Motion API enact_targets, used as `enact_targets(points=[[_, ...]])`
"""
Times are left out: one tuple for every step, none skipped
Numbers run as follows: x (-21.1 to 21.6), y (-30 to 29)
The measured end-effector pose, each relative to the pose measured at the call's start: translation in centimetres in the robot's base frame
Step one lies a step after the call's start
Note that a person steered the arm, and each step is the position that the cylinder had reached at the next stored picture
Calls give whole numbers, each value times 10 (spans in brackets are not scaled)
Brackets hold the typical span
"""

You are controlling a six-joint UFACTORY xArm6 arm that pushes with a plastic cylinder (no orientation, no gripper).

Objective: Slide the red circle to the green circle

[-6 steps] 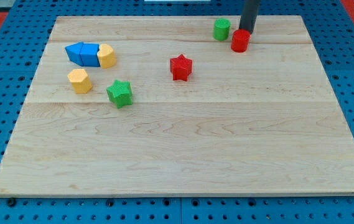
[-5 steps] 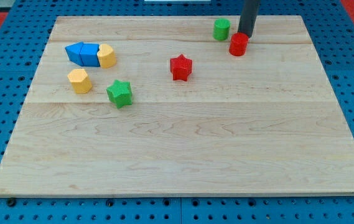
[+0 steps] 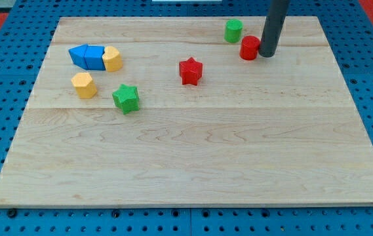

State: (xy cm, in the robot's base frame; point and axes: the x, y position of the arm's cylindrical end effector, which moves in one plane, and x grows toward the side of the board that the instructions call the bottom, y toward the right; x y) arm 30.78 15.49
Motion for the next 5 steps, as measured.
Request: enact_targets(points=[[0, -2], [0, -1], [0, -1], [0, -11], [0, -33]])
